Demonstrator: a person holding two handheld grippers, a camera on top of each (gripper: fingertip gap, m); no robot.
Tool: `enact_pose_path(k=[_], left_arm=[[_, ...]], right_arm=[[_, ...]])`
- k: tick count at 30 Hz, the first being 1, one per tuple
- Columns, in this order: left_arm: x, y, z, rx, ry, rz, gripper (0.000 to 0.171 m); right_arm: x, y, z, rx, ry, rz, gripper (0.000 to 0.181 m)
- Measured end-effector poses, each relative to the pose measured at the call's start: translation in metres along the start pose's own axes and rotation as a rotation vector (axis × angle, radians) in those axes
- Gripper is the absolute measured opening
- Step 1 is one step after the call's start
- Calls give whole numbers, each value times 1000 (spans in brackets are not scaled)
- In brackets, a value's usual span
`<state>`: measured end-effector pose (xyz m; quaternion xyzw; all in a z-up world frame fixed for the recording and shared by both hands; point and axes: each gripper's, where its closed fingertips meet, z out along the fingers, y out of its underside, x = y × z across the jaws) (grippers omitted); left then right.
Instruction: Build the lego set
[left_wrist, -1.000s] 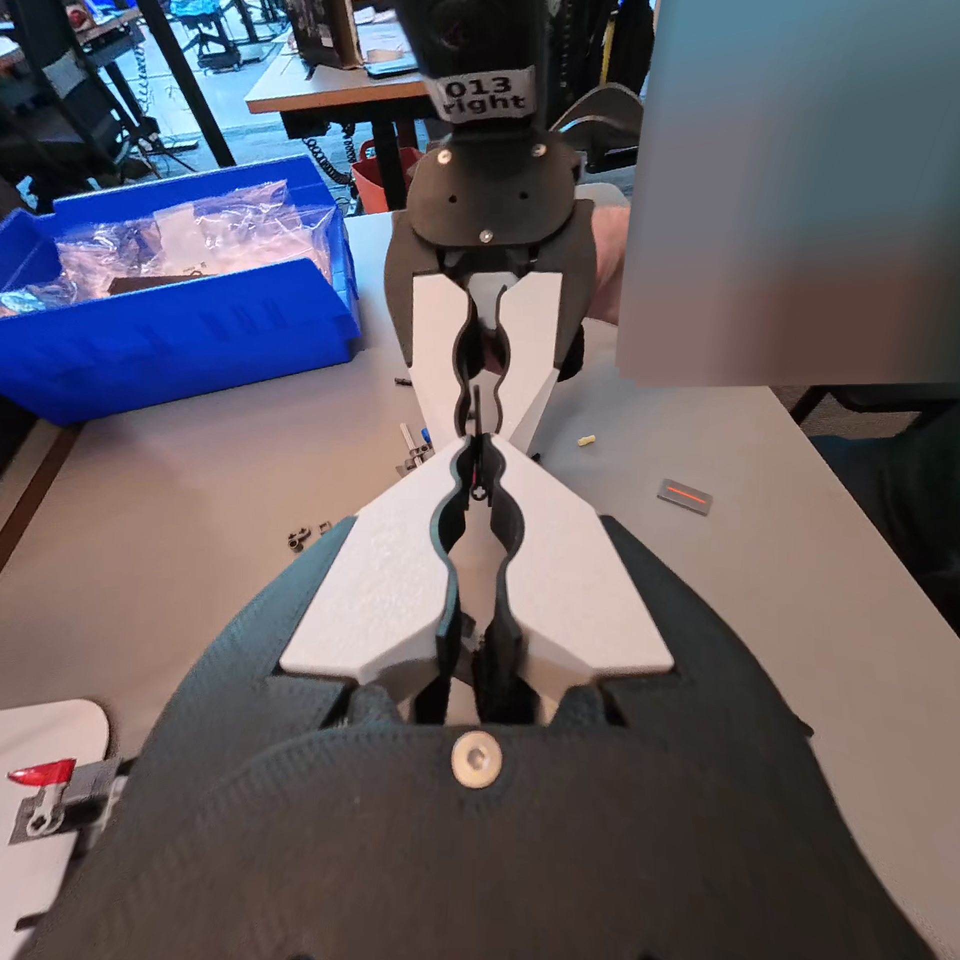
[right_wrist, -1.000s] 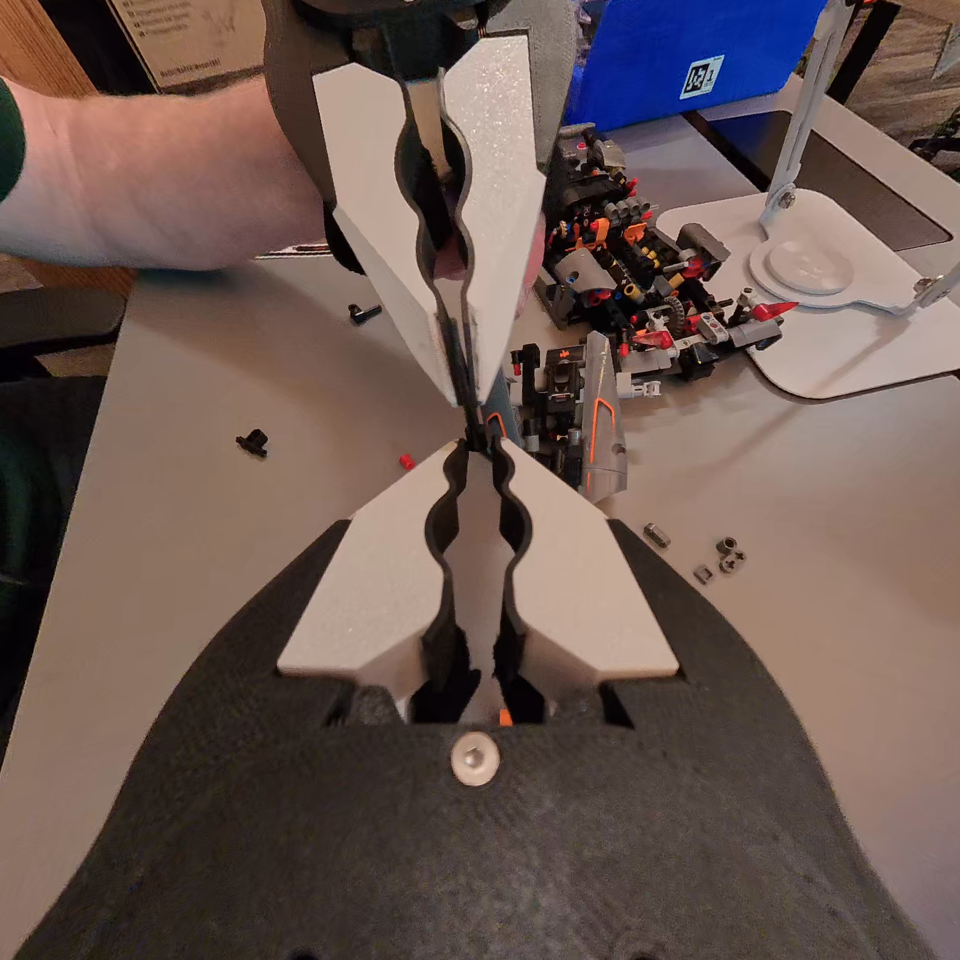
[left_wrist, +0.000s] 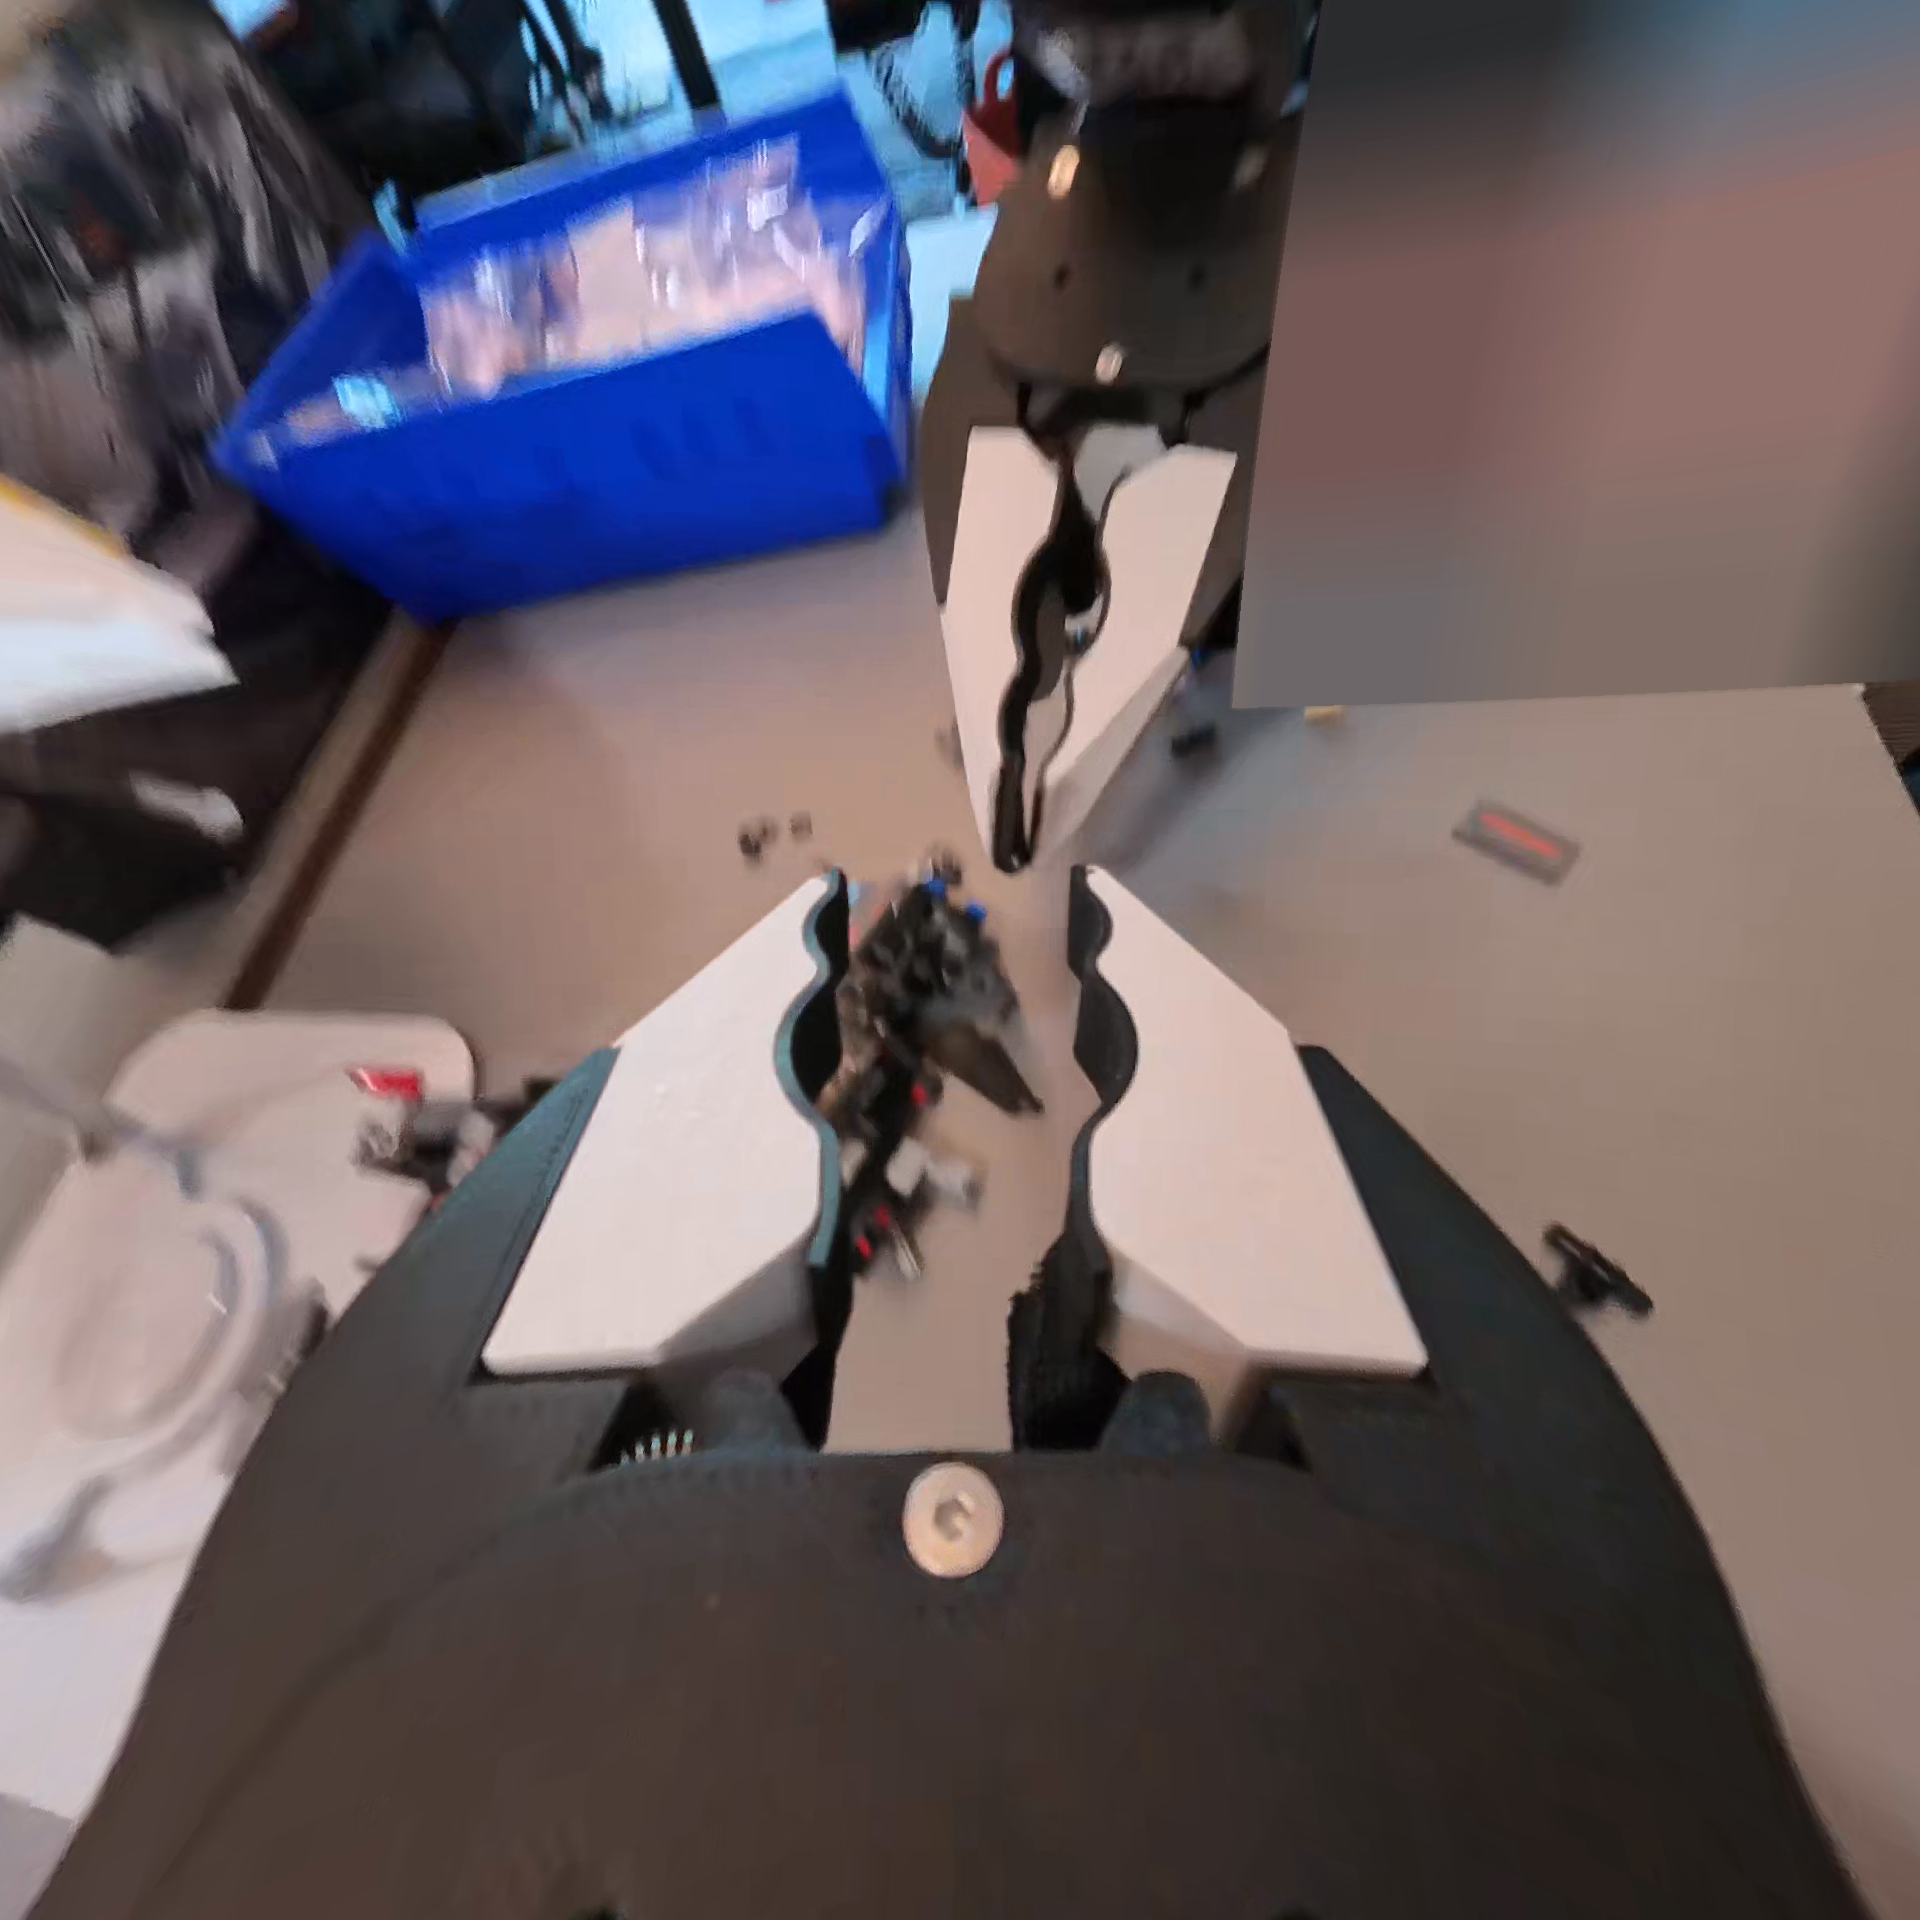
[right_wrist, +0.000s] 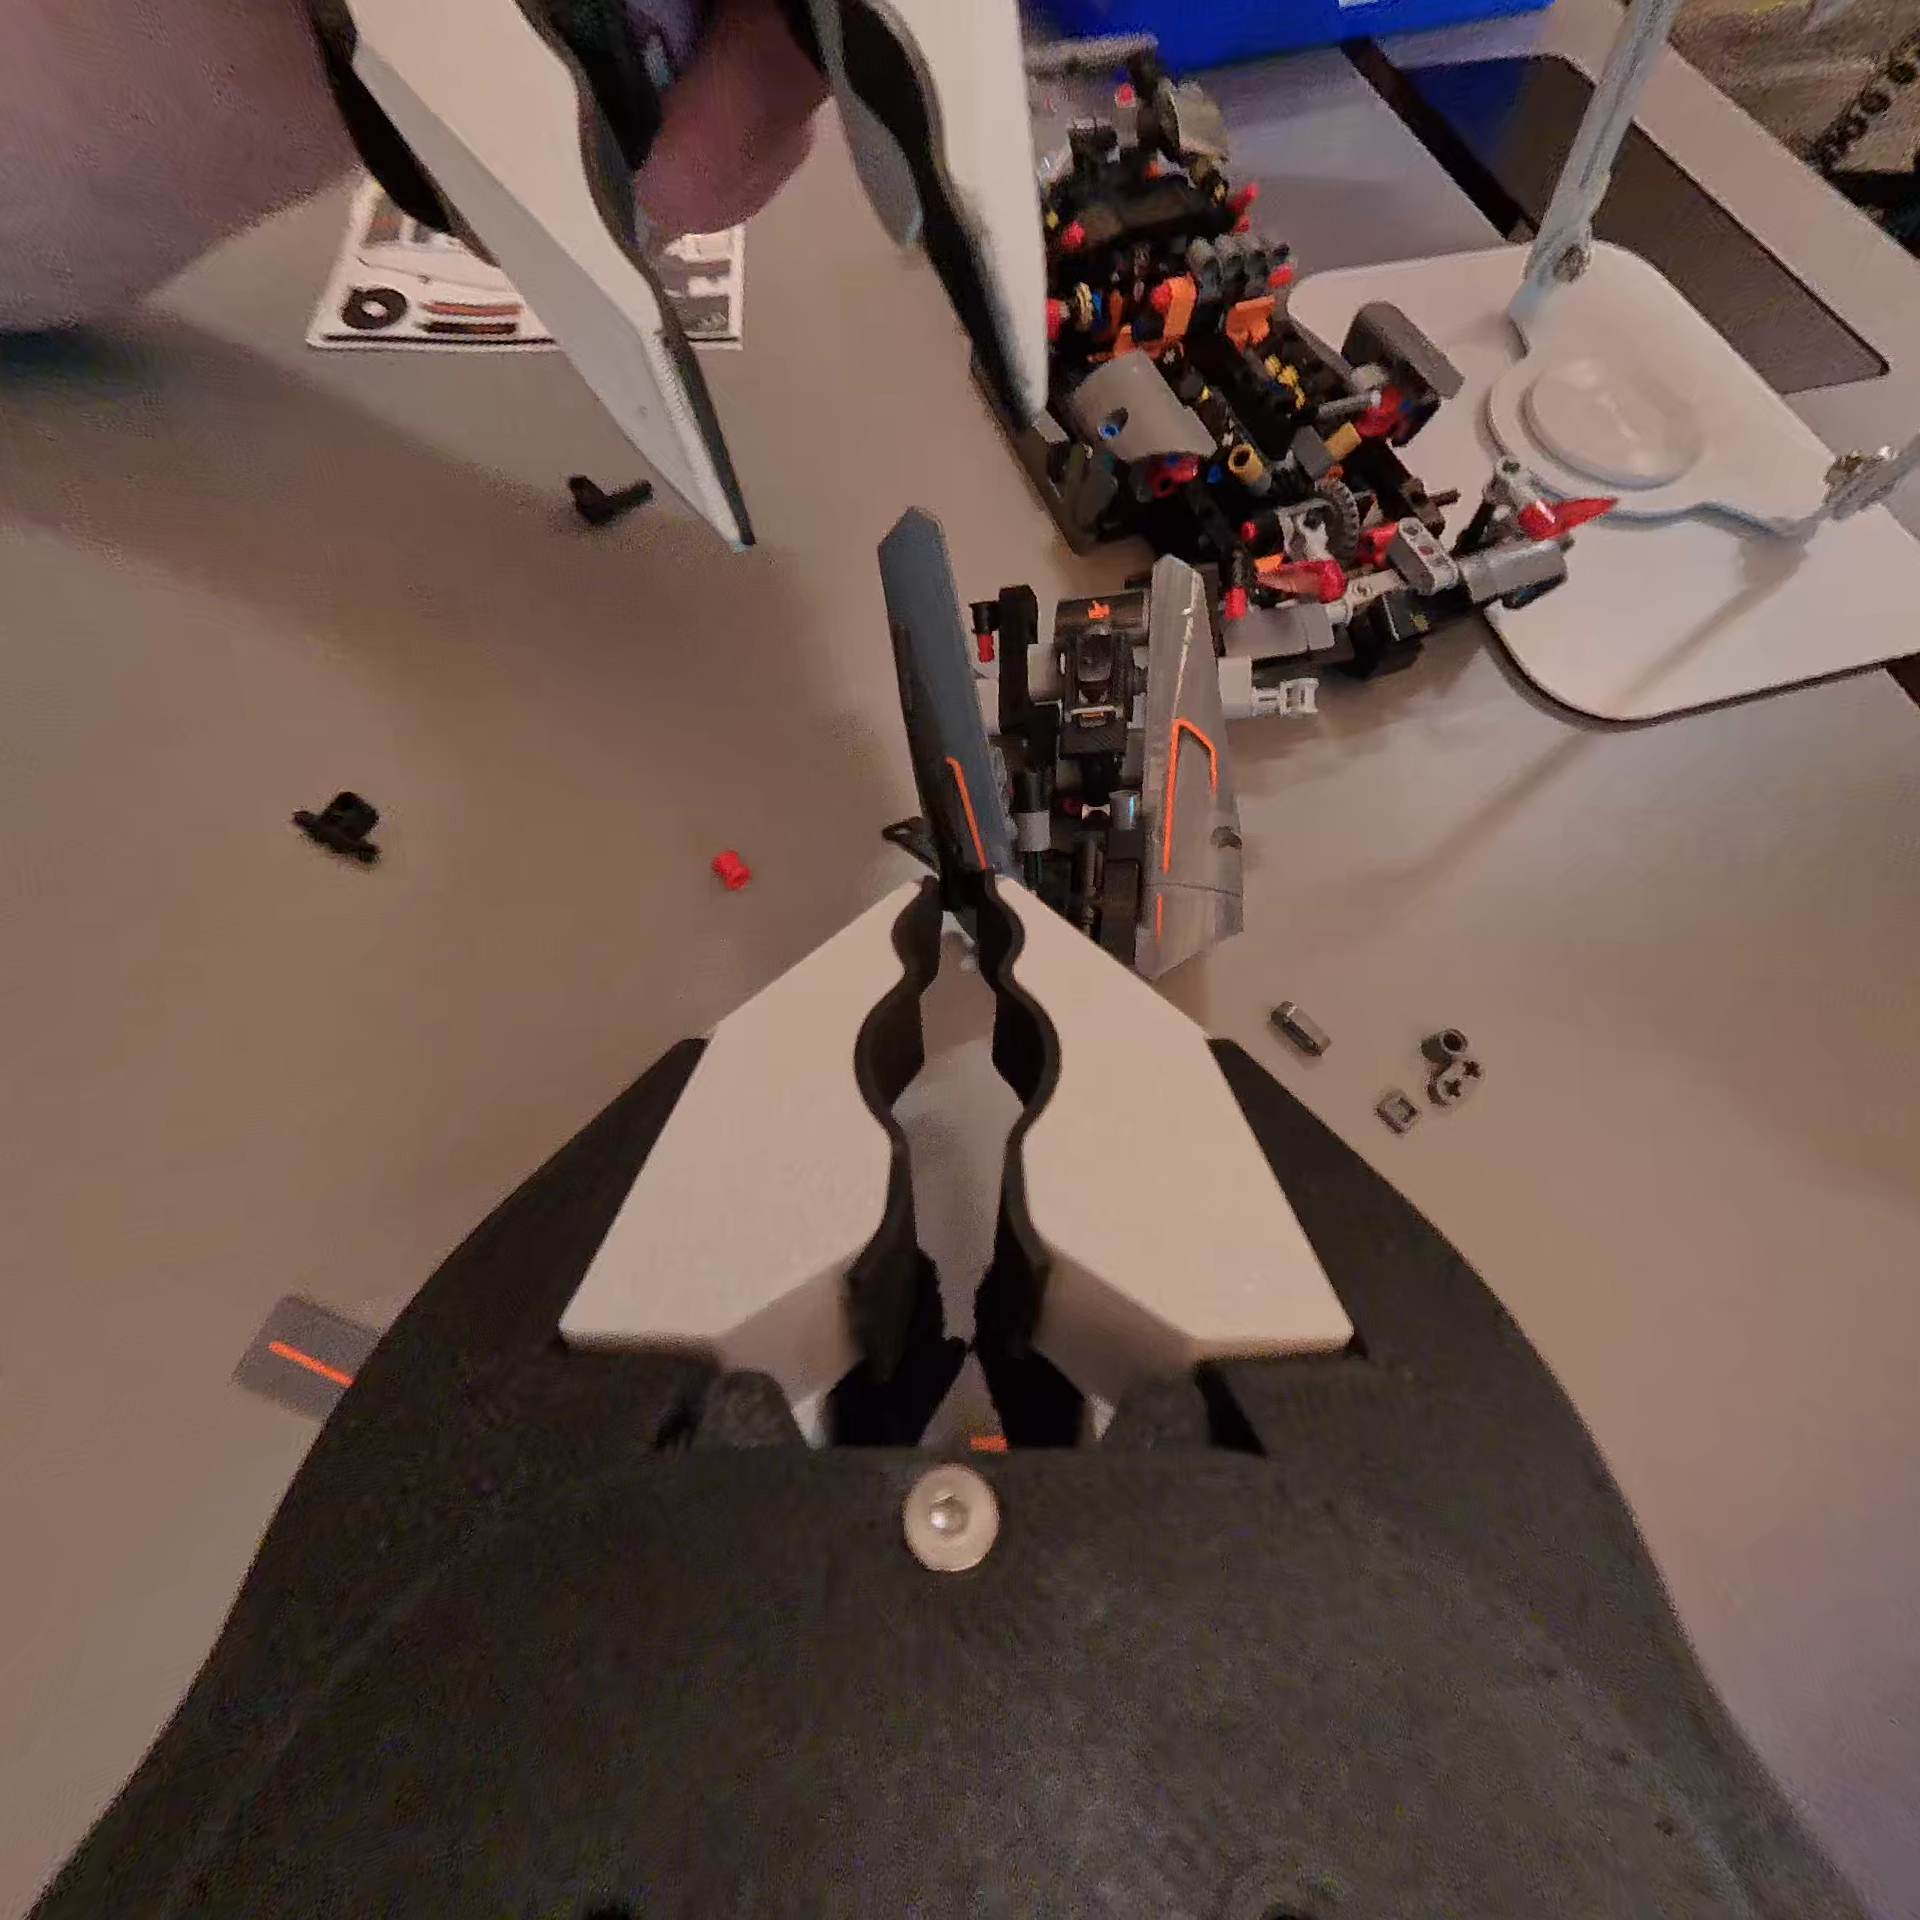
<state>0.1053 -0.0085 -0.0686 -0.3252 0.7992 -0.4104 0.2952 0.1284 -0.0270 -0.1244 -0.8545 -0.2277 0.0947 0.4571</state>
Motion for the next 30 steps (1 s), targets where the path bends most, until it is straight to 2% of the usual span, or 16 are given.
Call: enact_pose_path(k=[3, 7, 16, 30], left_arm=[[5, 22, 5, -30, 32, -62, 38], [11, 41, 20, -78, 43, -44, 36], [4, 42, 41, -67, -52, 26, 30], [4, 47, 47, -47, -48, 6, 20]], right_arm=[[5, 8, 7, -29, 24, 27, 4], [14, 10, 4, -25, 40, 72, 4], [19, 15, 12, -31, 48, 79, 4], [18, 15, 18, -36, 45, 66, 4]])
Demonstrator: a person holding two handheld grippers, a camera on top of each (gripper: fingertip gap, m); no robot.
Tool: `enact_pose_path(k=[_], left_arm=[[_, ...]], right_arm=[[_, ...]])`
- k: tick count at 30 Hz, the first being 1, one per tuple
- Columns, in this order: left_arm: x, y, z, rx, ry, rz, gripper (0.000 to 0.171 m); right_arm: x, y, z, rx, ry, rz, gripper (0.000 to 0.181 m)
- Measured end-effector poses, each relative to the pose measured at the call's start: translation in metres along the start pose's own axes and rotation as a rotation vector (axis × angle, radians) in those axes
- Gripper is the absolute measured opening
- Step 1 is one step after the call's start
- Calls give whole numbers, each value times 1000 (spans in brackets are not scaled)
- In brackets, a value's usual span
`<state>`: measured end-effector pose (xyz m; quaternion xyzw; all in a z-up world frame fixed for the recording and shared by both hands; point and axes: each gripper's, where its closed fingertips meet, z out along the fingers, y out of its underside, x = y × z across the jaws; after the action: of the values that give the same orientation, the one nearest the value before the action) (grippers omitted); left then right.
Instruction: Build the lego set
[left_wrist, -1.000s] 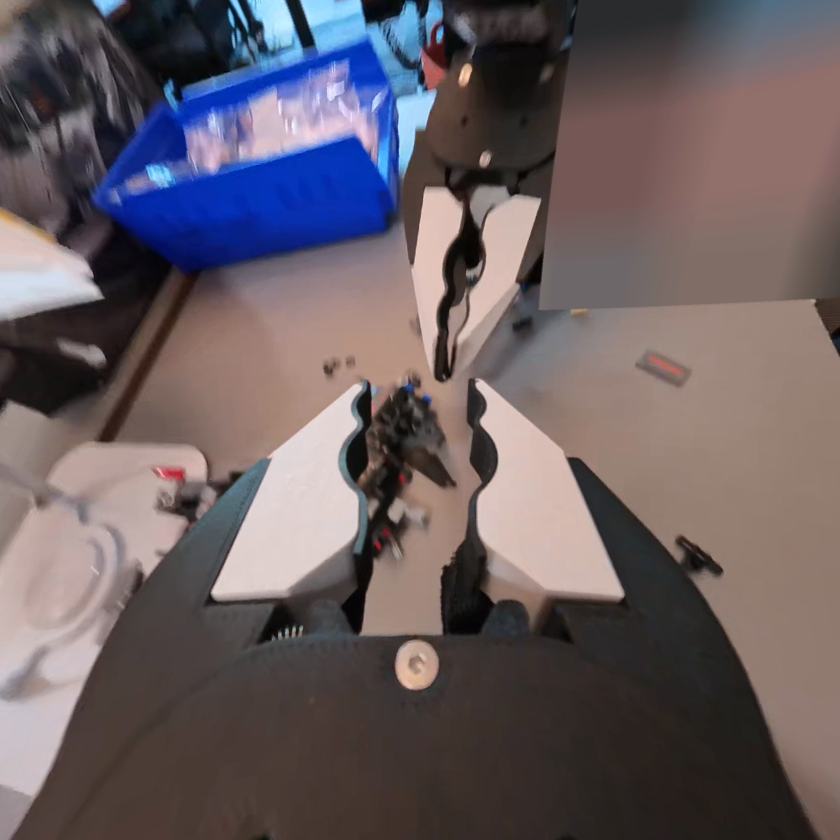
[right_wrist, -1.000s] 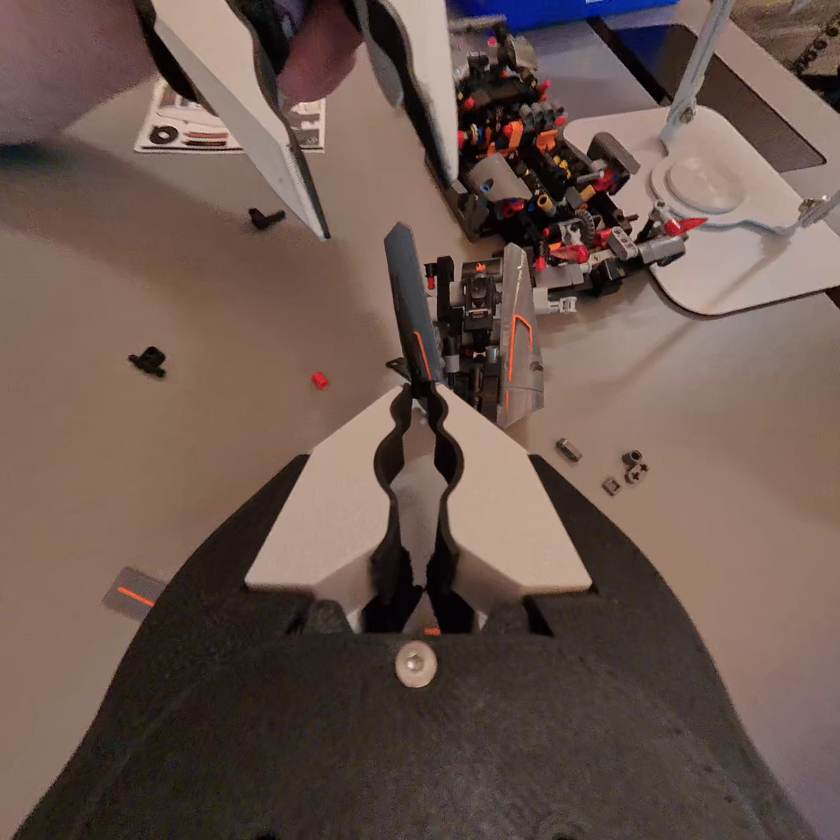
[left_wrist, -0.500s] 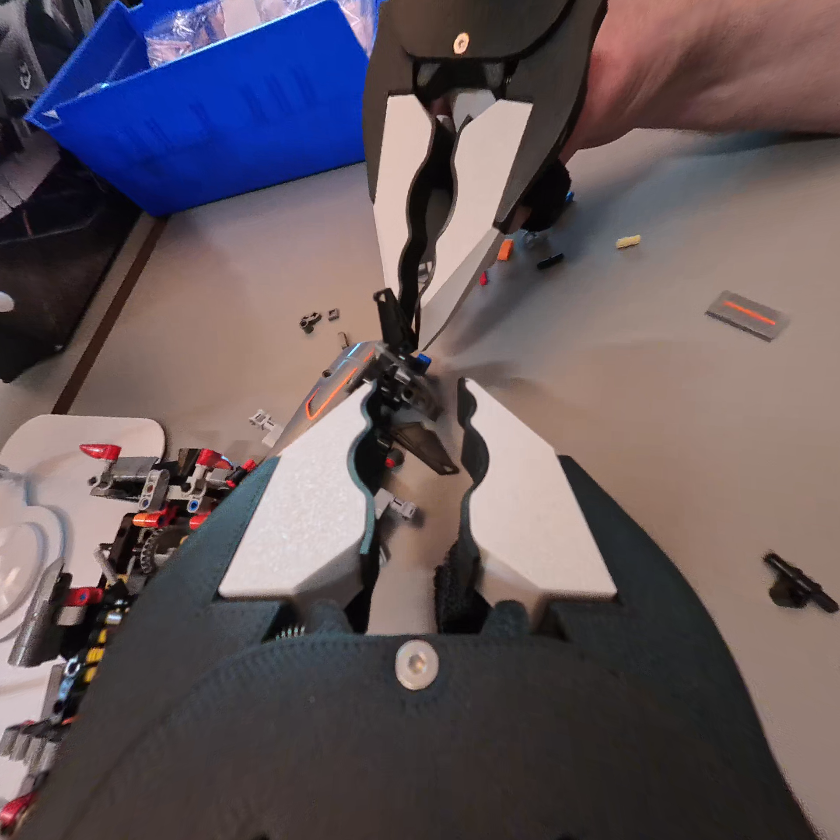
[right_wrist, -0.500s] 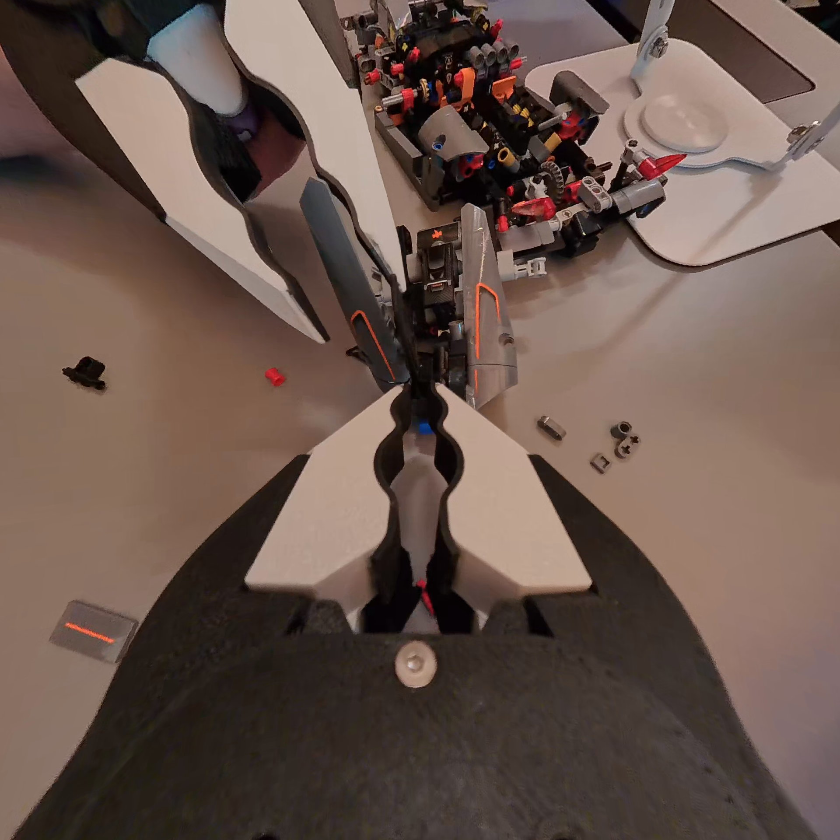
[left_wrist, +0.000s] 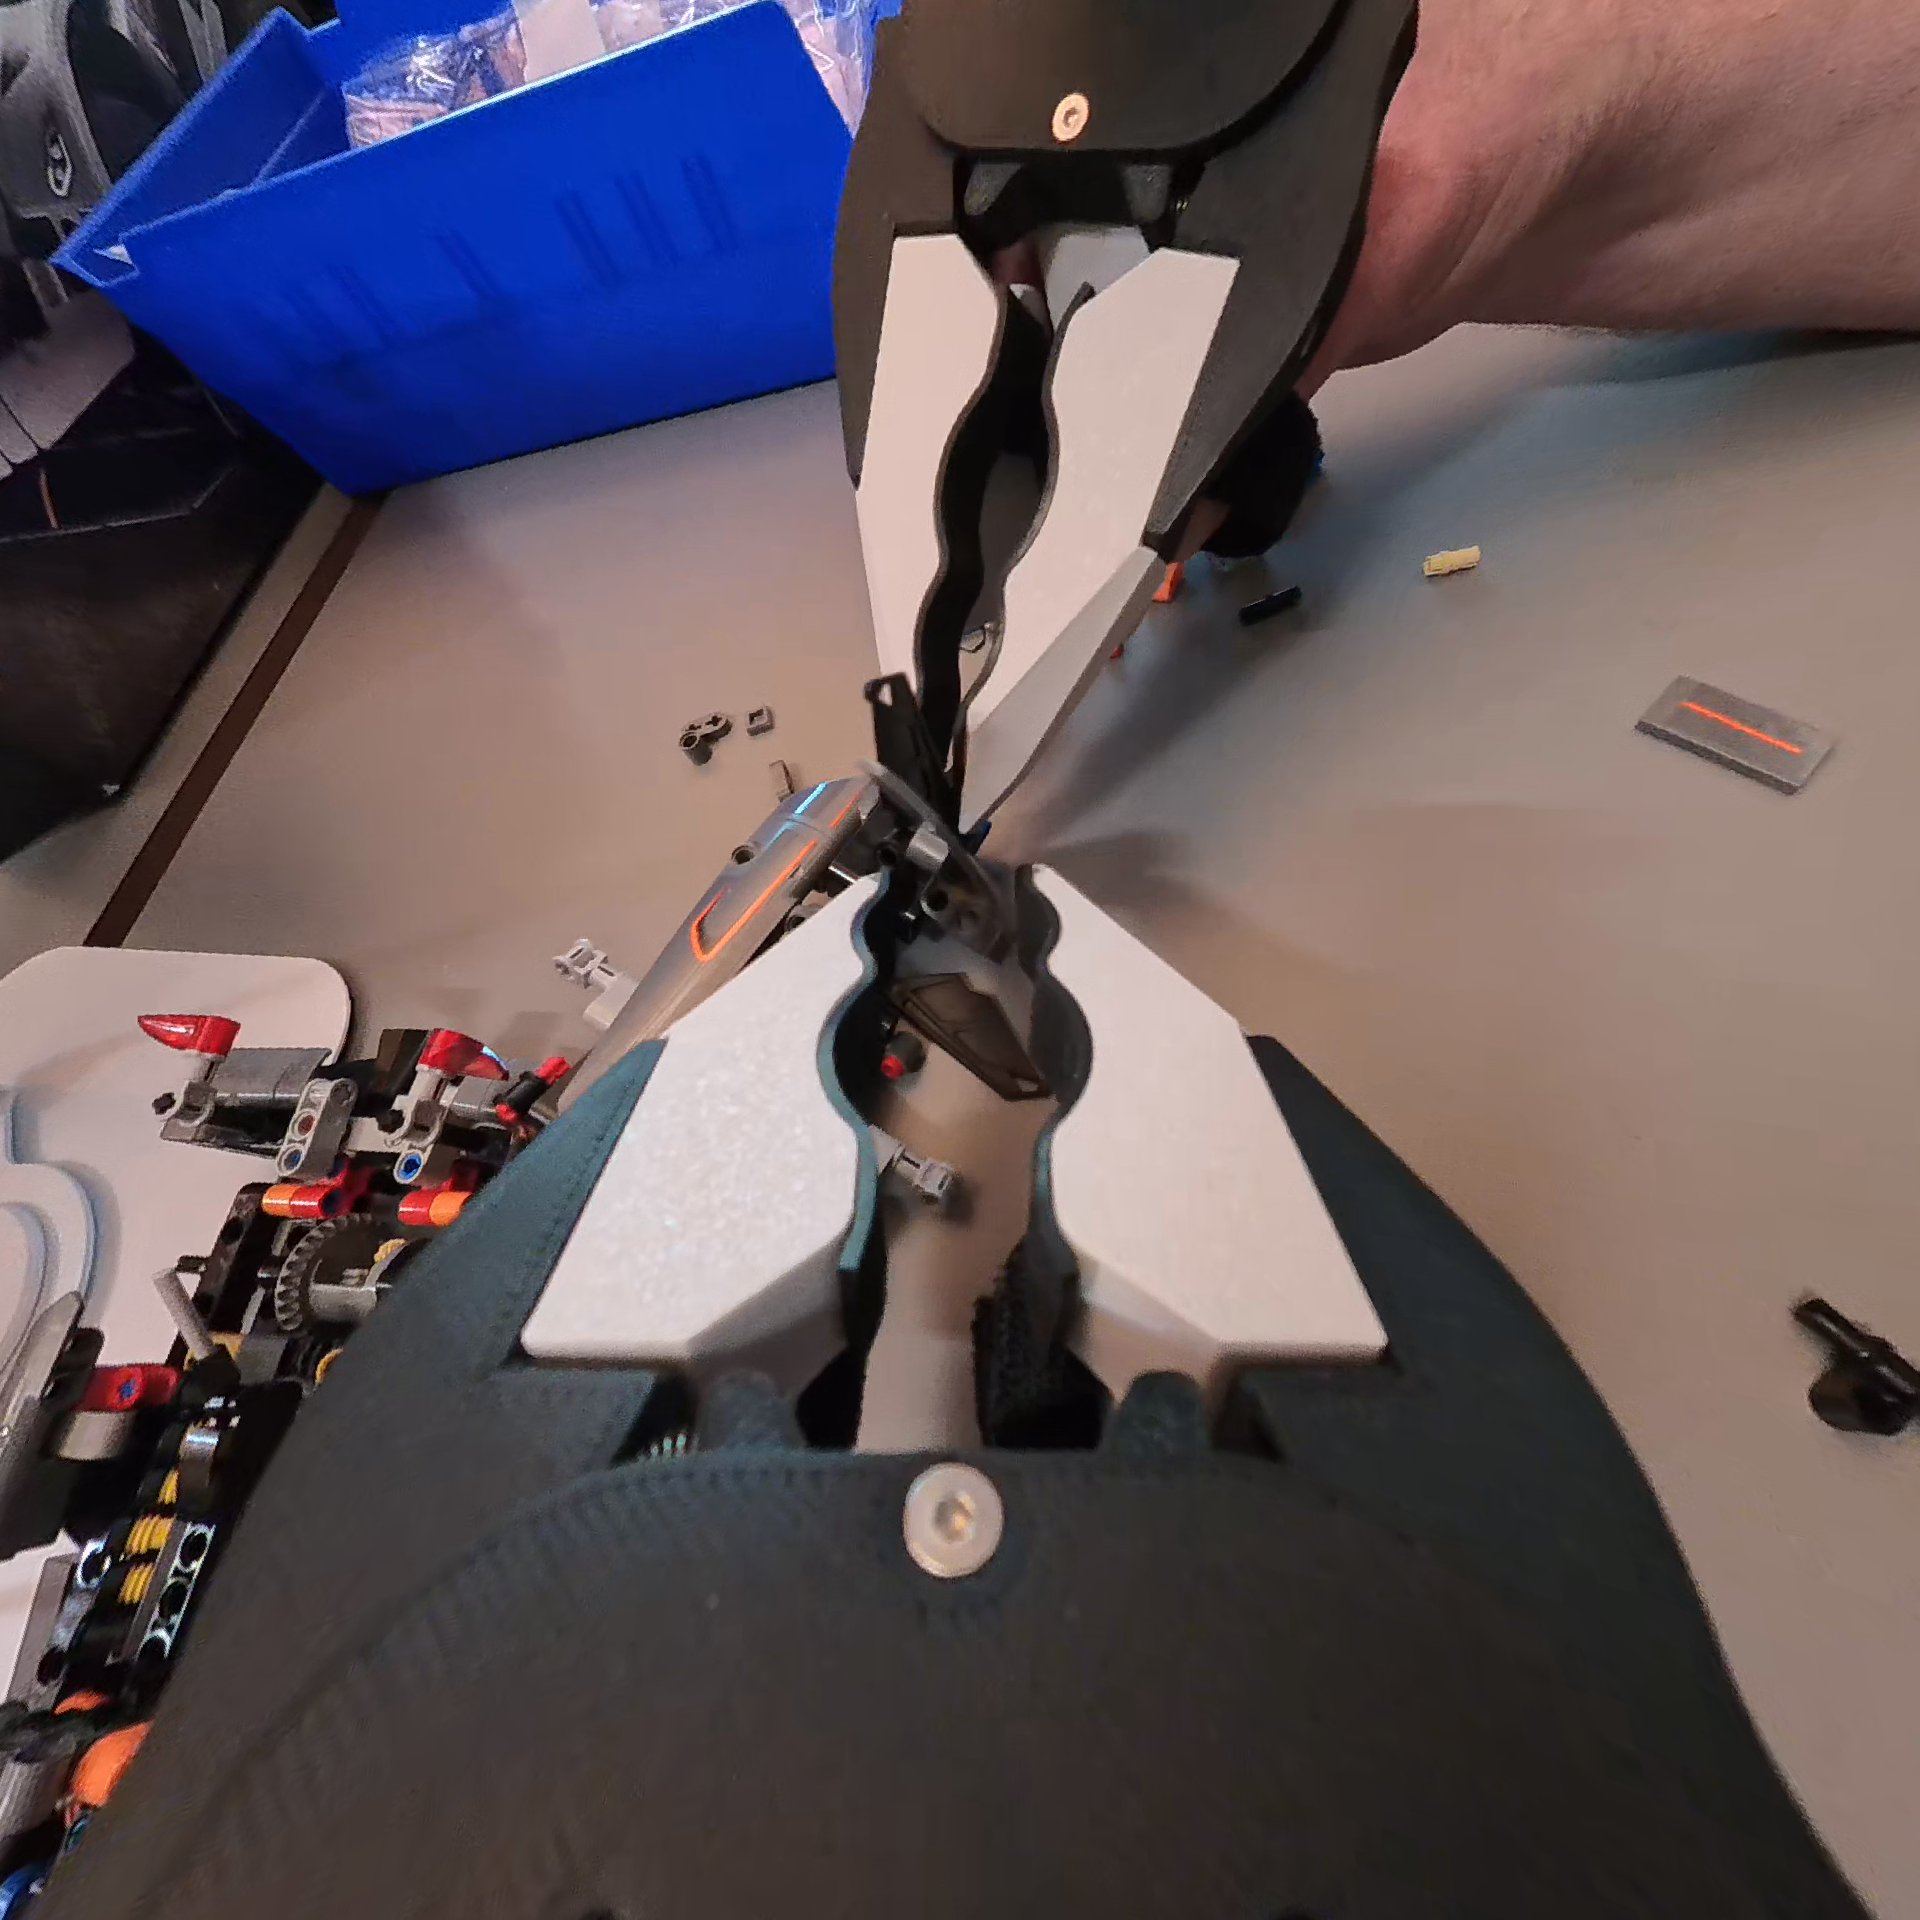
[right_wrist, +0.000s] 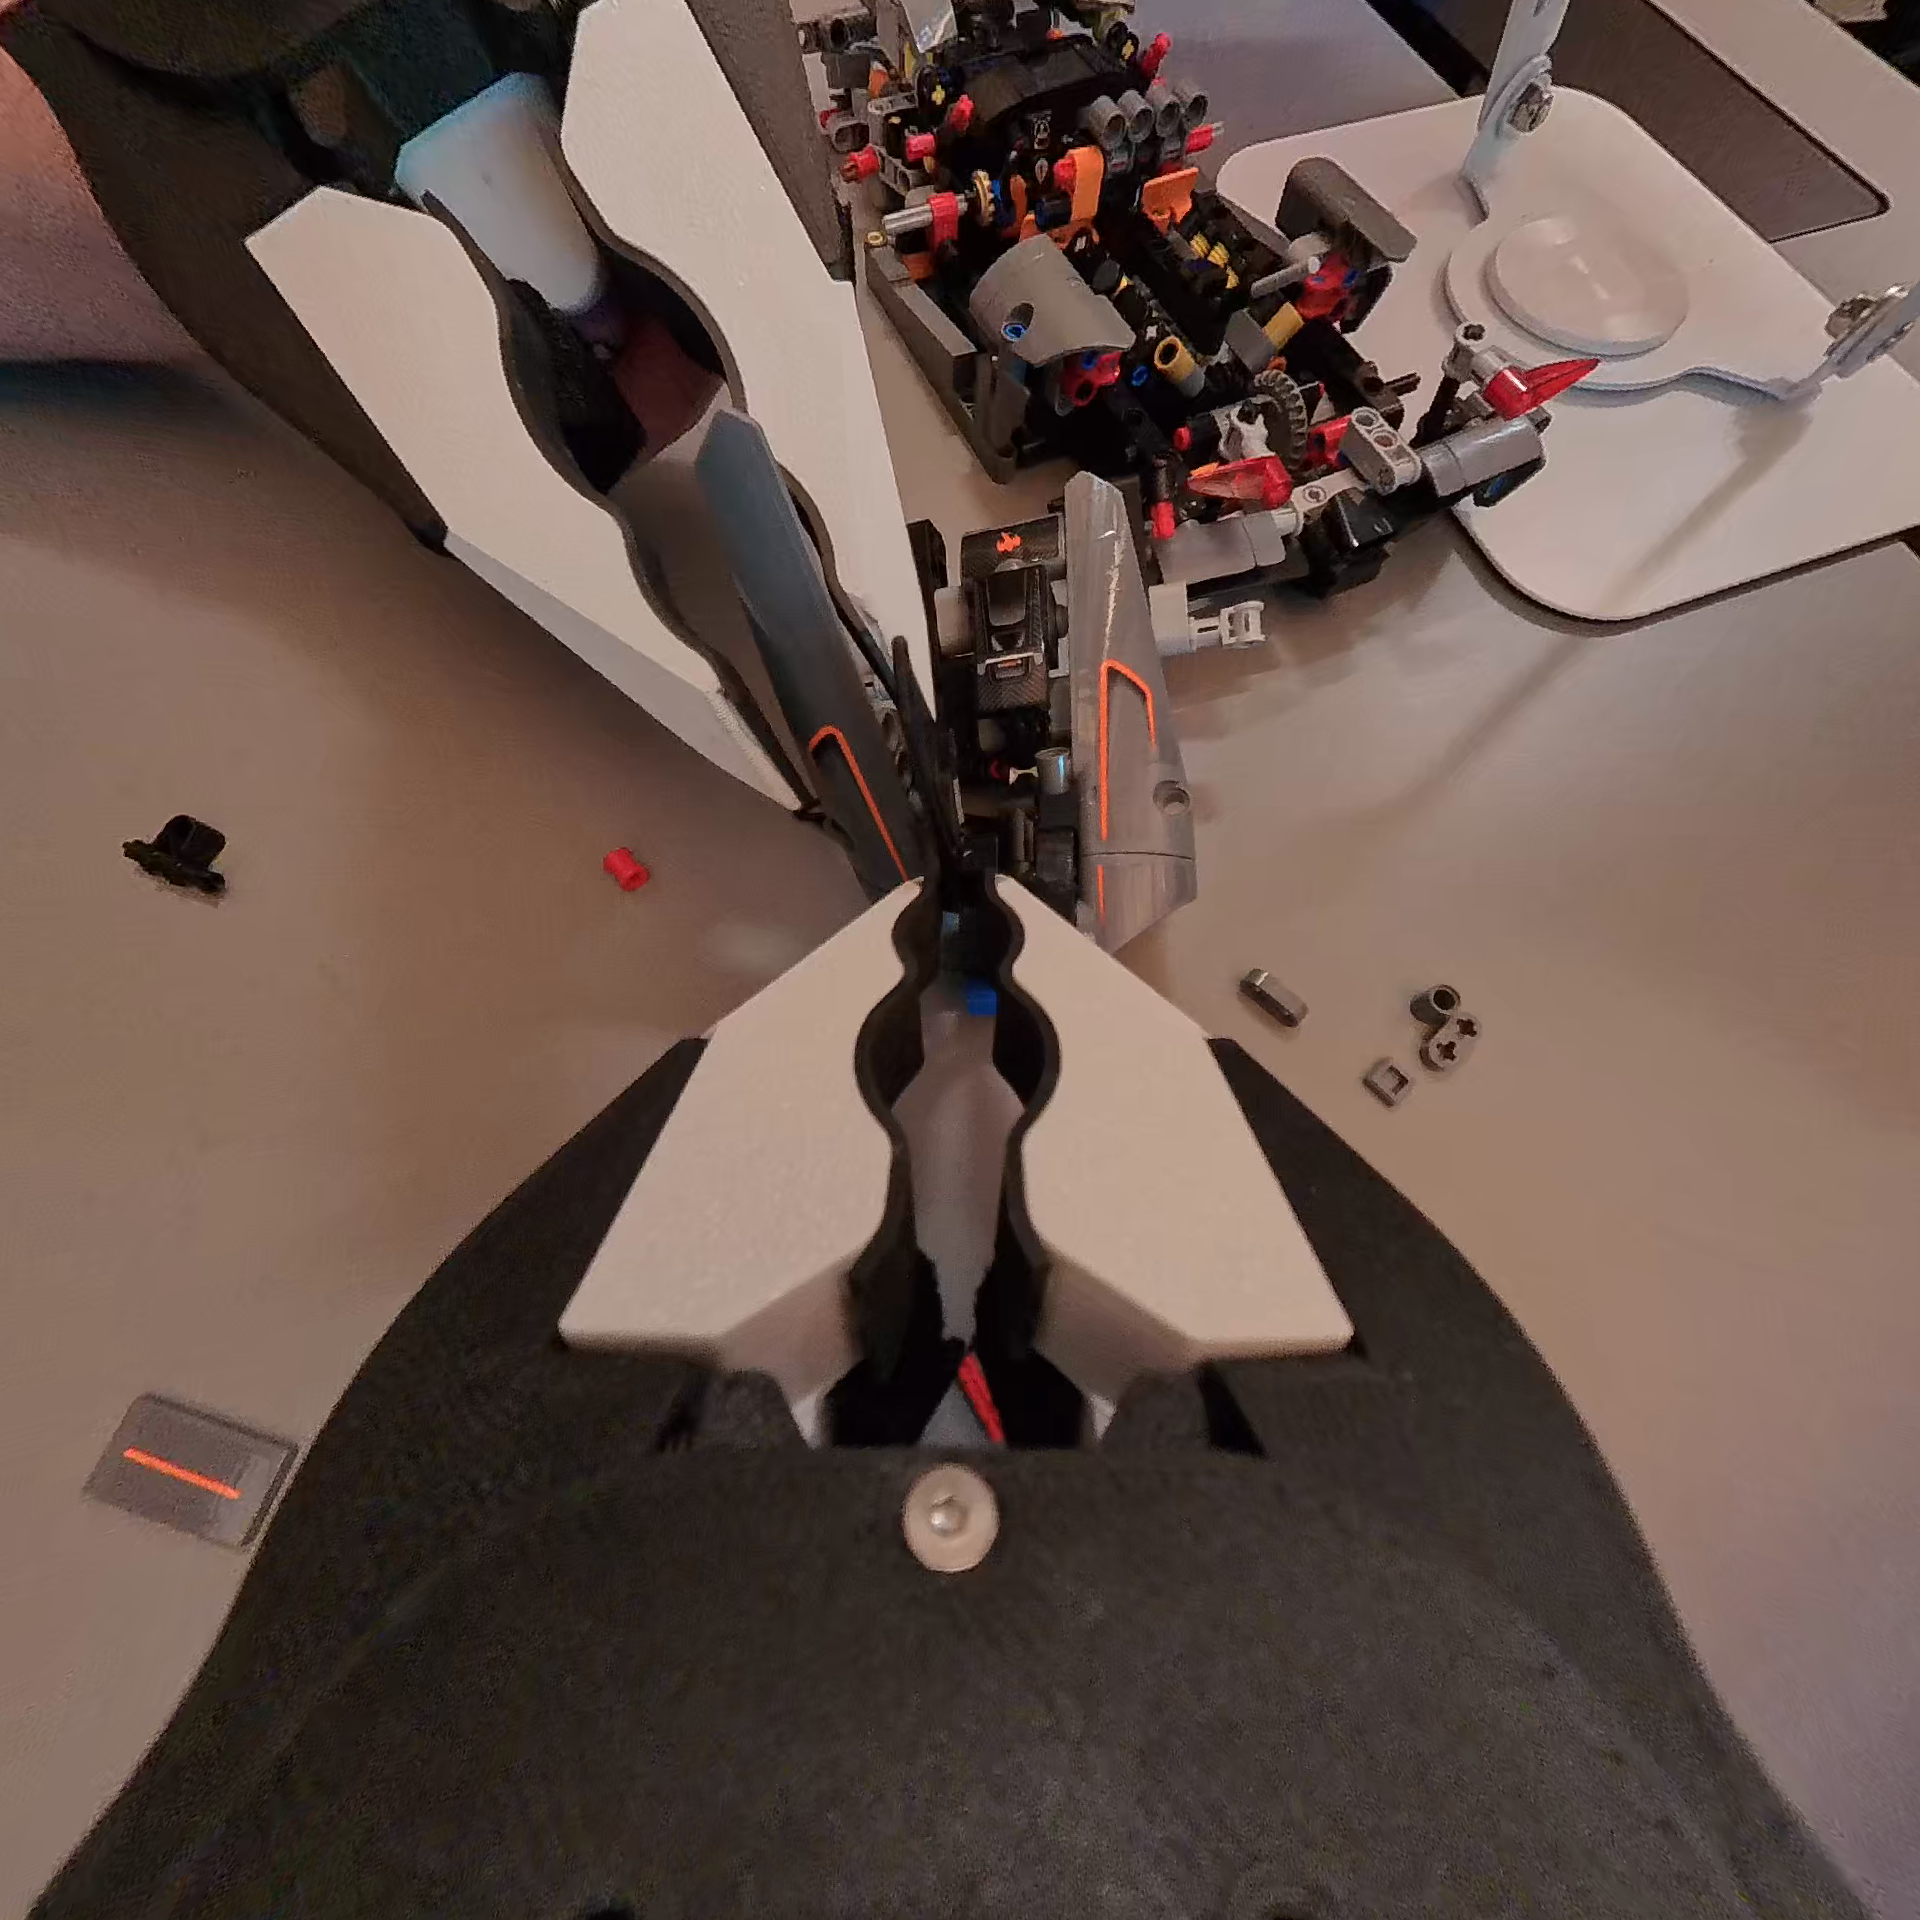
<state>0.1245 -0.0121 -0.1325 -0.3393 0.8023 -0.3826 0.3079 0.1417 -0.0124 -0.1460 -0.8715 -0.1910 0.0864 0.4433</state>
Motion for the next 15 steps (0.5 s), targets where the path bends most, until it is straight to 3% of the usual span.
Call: enact_pose_path(k=[9, 15], left_arm=[[-3, 4, -1, -11, -15, 1, 32], [-3, 5, -5, 1, 9, -17, 22]], right_arm=[[0, -2, -1, 17, -6, 11, 4], [0, -1, -2, 18, -11, 18, 4]])
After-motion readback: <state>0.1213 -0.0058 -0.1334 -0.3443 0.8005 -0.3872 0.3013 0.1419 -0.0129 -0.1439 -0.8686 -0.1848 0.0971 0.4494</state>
